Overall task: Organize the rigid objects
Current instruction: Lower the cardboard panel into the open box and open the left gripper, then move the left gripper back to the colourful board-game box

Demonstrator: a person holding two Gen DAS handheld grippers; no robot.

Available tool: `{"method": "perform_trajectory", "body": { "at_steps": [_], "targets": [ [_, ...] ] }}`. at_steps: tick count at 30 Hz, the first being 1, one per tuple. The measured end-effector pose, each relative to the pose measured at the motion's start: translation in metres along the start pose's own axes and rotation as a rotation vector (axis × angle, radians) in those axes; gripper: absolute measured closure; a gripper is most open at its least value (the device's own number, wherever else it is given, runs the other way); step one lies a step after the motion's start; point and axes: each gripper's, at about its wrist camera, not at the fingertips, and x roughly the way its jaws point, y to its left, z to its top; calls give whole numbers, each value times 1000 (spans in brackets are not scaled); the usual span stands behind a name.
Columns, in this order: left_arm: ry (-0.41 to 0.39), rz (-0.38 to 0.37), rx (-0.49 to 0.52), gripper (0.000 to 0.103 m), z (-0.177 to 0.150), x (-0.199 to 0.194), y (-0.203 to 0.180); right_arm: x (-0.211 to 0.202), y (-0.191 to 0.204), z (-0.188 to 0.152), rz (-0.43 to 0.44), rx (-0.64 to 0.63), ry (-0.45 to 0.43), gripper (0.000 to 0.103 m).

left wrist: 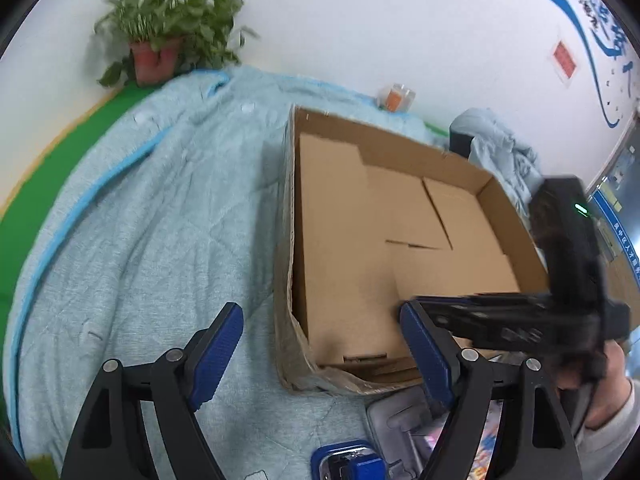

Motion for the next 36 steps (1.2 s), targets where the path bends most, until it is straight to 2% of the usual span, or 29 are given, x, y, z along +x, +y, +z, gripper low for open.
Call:
{"method": "perform_trajectory", "body": {
  "at_steps": [2, 4, 6, 7, 8, 10, 12, 16, 19, 22, 26, 31, 36],
  "targets": [
    [-45, 38, 23, 17, -9, -14, -7, 11, 9, 10, 19, -26, 25, 75],
    [-96, 62, 40, 3, -19, -30, -15, 2, 20, 5, -7, -70, 20, 73],
    [-168, 61, 54, 1, -32, -53, -24, -23, 30, -7, -59, -130, -33, 46],
    [-189, 54, 52, 1, -37, -61, -28, -36, 31, -16, -97, -162, -75, 18],
    [-207, 37, 46, 1, -45, -72, -33, -60, 35, -31, -158, -205, -145, 7],
    [-213, 1, 37, 1, -56, -84, -39, -89, 25, -48, -225, -243, -220, 0],
    [-193, -27, 18, 1, -62, -90, -44, -112, 16, -72, -264, -213, -240, 0],
    [-151, -85, -20, 1, -84, -103, -59, -127, 10, -116, -336, -129, -248, 0],
    [-177, -67, 29, 1, -99, -116, -78, -135, 12, -148, -385, -115, -251, 0],
    [-172, -44, 69, 1, -113, -124, -98, -147, 18, -167, -409, -102, -294, 0],
    [-187, -78, 72, 1, -131, -136, -114, -161, 31, -189, -456, -107, -344, 0],
    [-166, -91, 56, 1, -140, -143, -120, -166, 35, -205, -437, -132, -355, 0],
    [-92, -94, 20, 1, -143, -141, -117, -169, 31, -212, -321, -138, -375, 0]
  ]
}}
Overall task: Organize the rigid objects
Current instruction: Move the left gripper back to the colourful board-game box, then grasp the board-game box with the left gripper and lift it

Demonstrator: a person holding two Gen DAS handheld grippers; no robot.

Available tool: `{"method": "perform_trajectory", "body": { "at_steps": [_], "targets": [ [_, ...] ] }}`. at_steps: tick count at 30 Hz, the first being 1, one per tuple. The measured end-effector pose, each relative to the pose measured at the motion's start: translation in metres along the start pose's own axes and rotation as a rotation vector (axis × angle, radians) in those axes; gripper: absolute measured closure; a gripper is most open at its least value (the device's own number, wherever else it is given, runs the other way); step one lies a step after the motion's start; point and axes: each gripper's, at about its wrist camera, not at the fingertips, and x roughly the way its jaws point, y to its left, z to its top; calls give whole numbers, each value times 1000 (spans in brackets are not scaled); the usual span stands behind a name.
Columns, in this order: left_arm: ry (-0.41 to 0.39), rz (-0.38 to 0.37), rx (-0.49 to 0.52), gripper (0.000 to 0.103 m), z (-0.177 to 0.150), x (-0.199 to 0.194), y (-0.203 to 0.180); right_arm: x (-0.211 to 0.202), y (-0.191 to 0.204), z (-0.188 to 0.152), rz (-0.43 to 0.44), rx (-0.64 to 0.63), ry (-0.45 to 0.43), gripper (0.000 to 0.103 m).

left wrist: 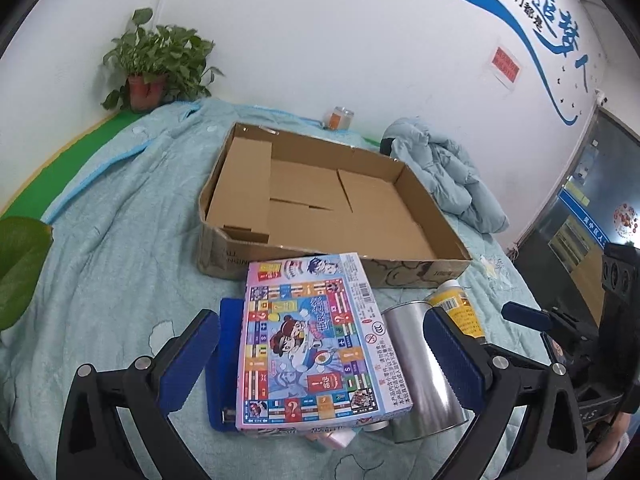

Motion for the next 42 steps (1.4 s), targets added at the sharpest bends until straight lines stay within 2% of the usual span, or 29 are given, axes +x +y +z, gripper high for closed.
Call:
{"method": "perform_trajectory", "body": {
  "at_steps": [7, 13, 14, 17, 22, 24, 26, 30, 36, 39, 42],
  "targets": [
    [137, -68, -68, 1, 6, 45, 25, 9, -9, -10, 117, 38, 40, 0],
    [301, -54, -60, 4, 7, 94, 42, 29, 13, 3, 232, 23, 70, 0],
    [310, -63, -72, 8, 6, 97, 46, 35, 16, 4, 233, 16, 81, 1],
    [339, -142, -143, 8, 1, 106, 59, 56, 24, 5, 225, -3, 136, 4],
    [360, -156, -129, 10, -6, 117, 59, 82, 30, 3, 211, -20, 211, 10],
    [363, -172, -126, 12, -6, 118, 59, 90, 32, 2, 216, -28, 230, 17],
    [372, -170, -120, 14, -8, 116, 56, 99, 34, -1, 222, -29, 261, 22],
    [370, -142, -120, 19, -16, 99, 51, 97, 40, -5, 205, -41, 272, 22],
    [371, -122, -104, 19, -32, 72, 42, 82, 44, -24, 236, -54, 320, 22],
    [390, -145, -175, 19, -39, 76, 50, 78, 45, -30, 241, -52, 319, 22],
    [422, -180, -277, 18, -46, 89, 64, 80, 49, -26, 190, -78, 302, 22]
  ]
}}
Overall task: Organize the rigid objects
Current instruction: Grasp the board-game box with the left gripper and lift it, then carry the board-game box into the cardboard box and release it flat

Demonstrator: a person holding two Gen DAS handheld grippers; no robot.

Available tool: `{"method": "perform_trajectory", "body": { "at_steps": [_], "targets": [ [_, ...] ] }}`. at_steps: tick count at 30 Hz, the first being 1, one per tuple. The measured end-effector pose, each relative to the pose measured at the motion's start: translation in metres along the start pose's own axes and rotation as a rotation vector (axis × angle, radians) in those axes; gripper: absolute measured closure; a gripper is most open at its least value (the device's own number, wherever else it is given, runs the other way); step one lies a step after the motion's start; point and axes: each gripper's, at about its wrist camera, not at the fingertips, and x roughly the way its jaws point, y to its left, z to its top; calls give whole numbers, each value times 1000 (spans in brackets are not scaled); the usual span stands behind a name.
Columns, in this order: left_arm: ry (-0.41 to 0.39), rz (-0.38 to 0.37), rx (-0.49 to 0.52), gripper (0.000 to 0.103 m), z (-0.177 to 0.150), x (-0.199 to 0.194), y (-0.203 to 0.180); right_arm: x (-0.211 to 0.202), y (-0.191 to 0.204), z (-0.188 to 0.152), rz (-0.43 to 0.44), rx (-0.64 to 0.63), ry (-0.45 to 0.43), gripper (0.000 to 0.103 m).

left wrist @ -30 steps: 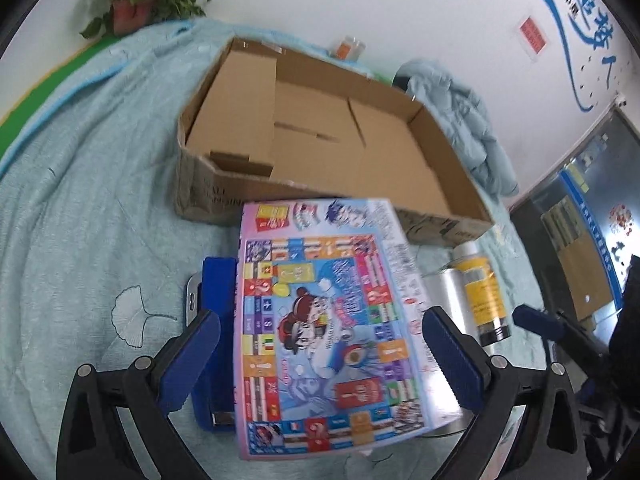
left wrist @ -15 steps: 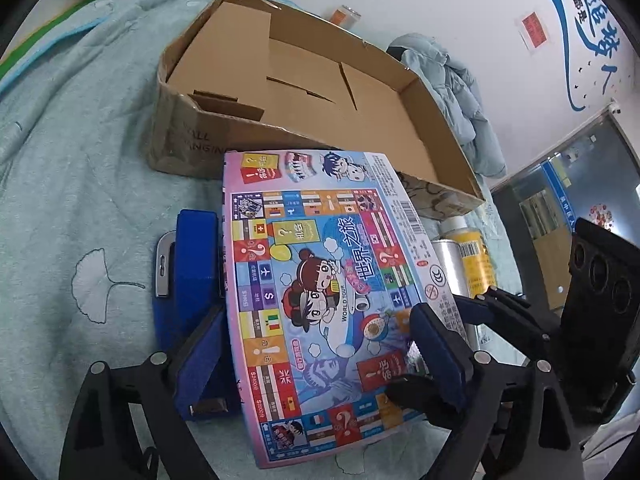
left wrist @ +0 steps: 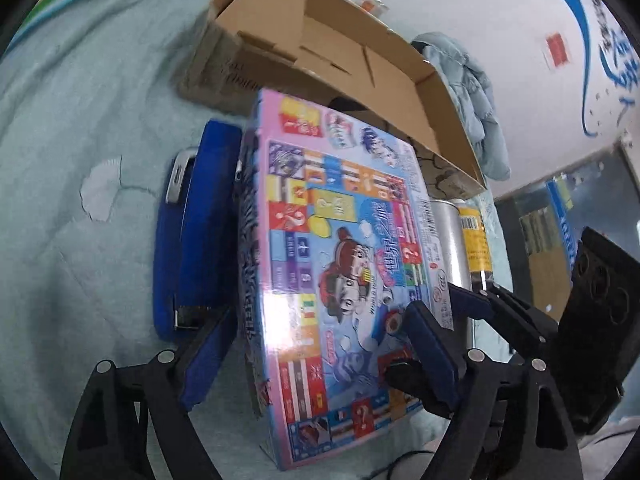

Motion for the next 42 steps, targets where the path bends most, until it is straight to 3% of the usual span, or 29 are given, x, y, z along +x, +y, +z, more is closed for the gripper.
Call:
{"method": "perform_trajectory", "body": {
  "at_steps": [2, 5, 19, 22, 32, 42],
  "targets": [
    [-1, -18, -13, 26, 1, 2, 1, 2, 3, 2, -16, -12, -2, 22],
    [-22, 31, 43, 26, -1, 2, -8, 7, 7, 2, -32, -19, -6, 22],
    [-64, 120, 161, 34, -3, -10, -33, 9, 7, -4, 2, 52, -79, 13],
    [-107, 155, 251, 34, -4, -19, -52, 0, 8, -7, -1, 71, -128, 14],
    [-275, 106, 433, 34, 23, -50, -130, -67, 5, 9, -160, 20, -396, 14],
    [-384, 61, 565, 34, 71, -59, -192, -102, -16, 46, -278, -7, -524, 14]
  ]
}}
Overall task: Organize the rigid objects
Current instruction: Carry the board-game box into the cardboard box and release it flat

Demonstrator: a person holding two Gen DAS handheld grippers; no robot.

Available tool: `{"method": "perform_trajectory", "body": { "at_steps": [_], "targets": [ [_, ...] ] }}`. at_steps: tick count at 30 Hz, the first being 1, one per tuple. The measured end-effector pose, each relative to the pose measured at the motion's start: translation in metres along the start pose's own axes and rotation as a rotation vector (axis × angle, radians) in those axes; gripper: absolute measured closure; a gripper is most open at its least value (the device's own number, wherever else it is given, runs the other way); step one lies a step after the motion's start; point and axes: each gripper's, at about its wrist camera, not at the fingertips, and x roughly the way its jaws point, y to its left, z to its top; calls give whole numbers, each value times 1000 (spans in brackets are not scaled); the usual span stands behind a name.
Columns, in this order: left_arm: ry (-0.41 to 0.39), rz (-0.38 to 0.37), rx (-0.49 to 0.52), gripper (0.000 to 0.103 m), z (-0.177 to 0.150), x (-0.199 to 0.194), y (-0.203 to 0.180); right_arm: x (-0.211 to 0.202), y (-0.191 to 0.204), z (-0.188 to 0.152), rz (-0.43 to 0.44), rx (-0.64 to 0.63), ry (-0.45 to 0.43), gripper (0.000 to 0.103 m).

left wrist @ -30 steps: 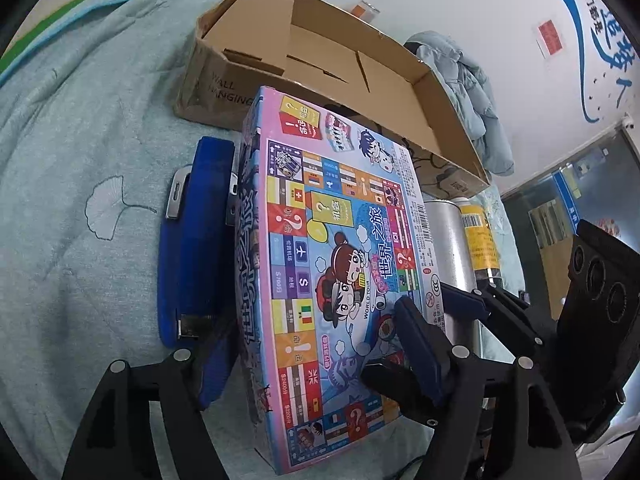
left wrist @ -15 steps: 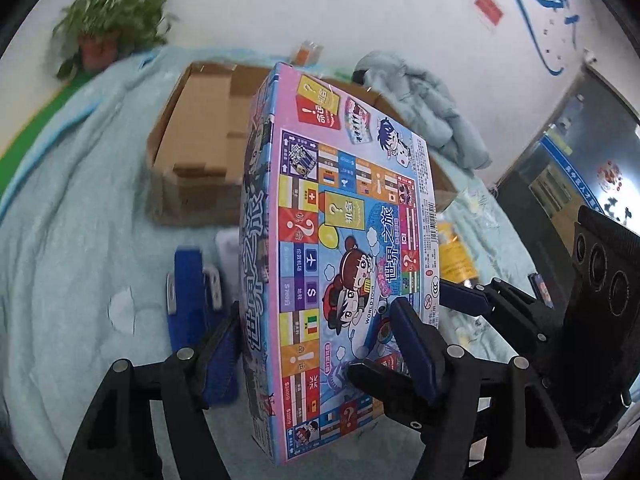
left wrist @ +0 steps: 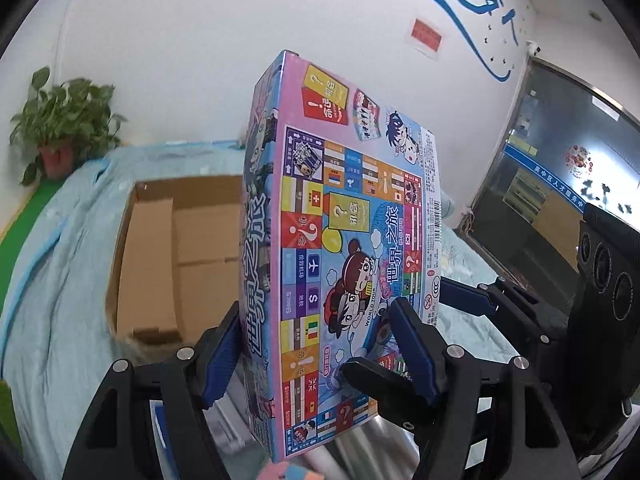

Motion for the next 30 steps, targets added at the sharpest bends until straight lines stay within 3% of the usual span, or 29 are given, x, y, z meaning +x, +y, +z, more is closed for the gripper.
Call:
{"method": "perform_trajectory", "body": {
  "at_steps": [7, 15, 21, 30],
  "targets": [
    [-46, -12, -4, 34, 40, 15, 11, 14, -5, 27, -34, -36, -32, 14],
    [-46, 8, -42, 34, 72, 46, 49, 50, -11, 50, -21, -70, -7, 14],
    [-3, 19, -81, 34, 81, 85, 87, 87, -13, 55, -1, -75, 58, 14],
    [119, 42, -144, 34, 63, 150, 133, 145, -22, 47, 47, -34, 185, 14]
  ]
}}
